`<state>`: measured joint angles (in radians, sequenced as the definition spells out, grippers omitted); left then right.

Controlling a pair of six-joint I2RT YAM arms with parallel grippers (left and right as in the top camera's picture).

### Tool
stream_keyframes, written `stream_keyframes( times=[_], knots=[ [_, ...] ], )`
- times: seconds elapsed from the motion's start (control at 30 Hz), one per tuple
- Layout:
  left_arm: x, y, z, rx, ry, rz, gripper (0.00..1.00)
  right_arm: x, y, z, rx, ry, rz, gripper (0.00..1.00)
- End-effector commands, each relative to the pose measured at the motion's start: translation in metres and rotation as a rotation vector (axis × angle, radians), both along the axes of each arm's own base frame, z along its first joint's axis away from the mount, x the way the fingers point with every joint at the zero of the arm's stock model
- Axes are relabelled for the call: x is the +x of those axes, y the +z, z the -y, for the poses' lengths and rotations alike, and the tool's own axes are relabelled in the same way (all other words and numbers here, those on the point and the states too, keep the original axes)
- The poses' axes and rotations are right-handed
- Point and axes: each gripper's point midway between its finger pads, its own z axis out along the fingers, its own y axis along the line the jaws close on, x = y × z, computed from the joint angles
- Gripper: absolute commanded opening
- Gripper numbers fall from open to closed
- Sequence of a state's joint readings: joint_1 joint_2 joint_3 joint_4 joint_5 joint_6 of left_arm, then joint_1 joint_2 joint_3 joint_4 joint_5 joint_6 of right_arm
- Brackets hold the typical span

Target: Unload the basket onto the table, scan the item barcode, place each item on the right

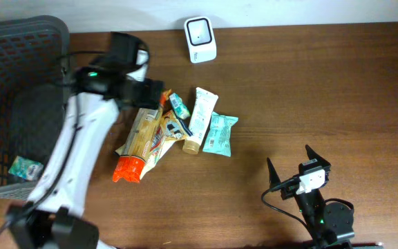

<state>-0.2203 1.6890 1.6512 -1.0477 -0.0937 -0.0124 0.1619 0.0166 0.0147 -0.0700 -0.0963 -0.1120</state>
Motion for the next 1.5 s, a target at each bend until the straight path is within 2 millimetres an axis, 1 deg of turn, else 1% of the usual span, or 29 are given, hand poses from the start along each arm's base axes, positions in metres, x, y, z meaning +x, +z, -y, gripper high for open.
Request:
stream_keyframes(
  times=[0.0, 0.13, 0.27, 0.37, 0.4, 0.43, 0.47, 0.53, 0.63, 0.7, 0.77, 0.8, 0.83, 0.87, 0.9, 0.93, 0.97, 1.03, 1.07, 1.1, 1.13, 1.17, 1.2, 1.23, 1.27, 1.3, 1.37, 1.4, 1.47],
  knots=[
    [0.000, 0.019, -0.050, 0.080, 0.013, 0.034, 0.99, 0.000, -0.004, 0.001, -0.001, -0.002, -0.006, 0.99],
    [0.000, 0.018, -0.099, 0.136, 0.074, 0.021, 0.99, 0.000, -0.004, 0.001, -0.001, -0.002, -0.006, 0.99],
    [-0.015, 0.012, -0.153, 0.242, 0.159, -0.041, 0.99, 0.000, -0.004, 0.001, -0.001, -0.002, -0.006, 0.99],
    [-0.022, 0.007, -0.183, 0.257, 0.234, -0.063, 0.99, 0.000, -0.004, 0.001, -0.001, -0.002, -0.006, 0.99],
    [-0.027, 0.007, -0.202, 0.259, 0.286, -0.070, 0.99, 0.000, -0.004, 0.001, -0.001, -0.002, -0.006, 0.99],
    [-0.029, 0.006, -0.212, 0.241, 0.311, -0.067, 1.00, 0.000, -0.004, 0.001, -0.001, -0.002, -0.006, 0.99],
    [-0.029, 0.006, -0.216, 0.213, 0.320, -0.058, 1.00, 0.000, -0.004, 0.001, -0.001, -0.002, -0.006, 0.99],
    [-0.024, 0.006, -0.213, 0.147, 0.310, -0.033, 0.98, 0.000, -0.004, 0.001, -0.001, -0.002, -0.006, 0.99],
    [-0.014, 0.011, -0.197, 0.117, 0.261, 0.001, 0.98, 0.000, -0.004, 0.001, -0.001, -0.002, -0.006, 0.99],
    [-0.002, 0.032, -0.181, 0.123, 0.219, 0.059, 0.99, 0.000, -0.004, 0.001, -0.001, -0.002, -0.006, 0.99],
    [0.009, 0.072, -0.164, 0.132, 0.181, 0.164, 0.99, 0.000, -0.004, 0.001, -0.001, -0.002, -0.006, 0.99],
    [0.011, 0.091, -0.161, 0.135, 0.177, 0.213, 0.99, 0.000, -0.004, 0.001, -0.001, -0.002, -0.006, 0.99],
    [0.012, 0.118, -0.162, 0.142, 0.182, 0.281, 0.99, 0.000, -0.004, 0.001, -0.001, -0.002, -0.006, 0.99],
    [0.011, 0.138, -0.168, 0.158, 0.202, 0.329, 0.99, 0.000, -0.004, 0.001, -0.001, -0.002, -0.006, 0.99],
    [0.007, 0.155, -0.181, 0.182, 0.249, 0.367, 0.99, 0.000, -0.004, 0.001, -0.001, -0.002, -0.006, 0.99],
    [-0.001, 0.169, -0.203, 0.203, 0.343, 0.399, 1.00, 0.000, -0.004, 0.001, -0.001, -0.002, -0.006, 0.99],
    [-0.008, 0.176, -0.224, 0.210, 0.436, 0.417, 0.99, 0.000, -0.004, 0.001, -0.001, -0.002, -0.006, 0.99],
    [-0.029, 0.178, -0.276, 0.166, 0.660, 0.444, 0.99, 0.000, -0.004, 0.001, -0.001, -0.002, -0.006, 0.99],
    [-0.037, 0.177, -0.290, 0.151, 0.724, 0.448, 0.99, 0.000, -0.004, 0.001, -0.001, -0.002, -0.006, 0.99],
    [-0.054, 0.174, -0.319, 0.137, 0.838, 0.450, 0.99, 0.000, -0.004, 0.001, -0.001, -0.002, -0.006, 0.99],
    [-0.068, 0.169, -0.339, 0.129, 0.913, 0.437, 0.99, 0.000, -0.004, 0.001, -0.001, -0.002, -0.006, 0.99],
    [-0.078, 0.161, -0.353, 0.118, 0.960, 0.417, 0.99, 0.000, -0.004, 0.001, -0.001, -0.002, -0.006, 0.99],
    [-0.088, 0.147, -0.368, 0.111, 1.017, 0.382, 1.00, 0.000, -0.004, 0.001, -0.001, -0.002, -0.006, 0.99],
    [-0.096, 0.126, -0.380, 0.106, 1.055, 0.326, 0.99, 0.000, -0.004, 0.001, -0.001, -0.002, -0.006, 0.99],
    [-0.099, 0.111, -0.385, 0.099, 1.075, 0.288, 0.99, 0.000, -0.004, 0.001, -0.001, -0.002, -0.006, 0.99],
    [-0.104, 0.088, -0.392, 0.089, 1.099, 0.234, 0.99, 0.000, -0.004, 0.001, -0.001, -0.002, -0.006, 0.99],
    [-0.118, 0.033, -0.407, 0.078, 1.146, 0.107, 1.00, 0.000, -0.004, 0.001, -0.001, -0.002, -0.006, 0.99],
    [-0.123, 0.017, -0.411, 0.081, 1.160, 0.072, 1.00, 0.000, -0.004, 0.001, -0.001, -0.002, -0.006, 0.99],
    [-0.137, -0.022, -0.423, 0.112, 1.177, -0.016, 0.98, 0.000, -0.004, 0.001, -0.001, -0.002, -0.006, 0.99]
  ],
)
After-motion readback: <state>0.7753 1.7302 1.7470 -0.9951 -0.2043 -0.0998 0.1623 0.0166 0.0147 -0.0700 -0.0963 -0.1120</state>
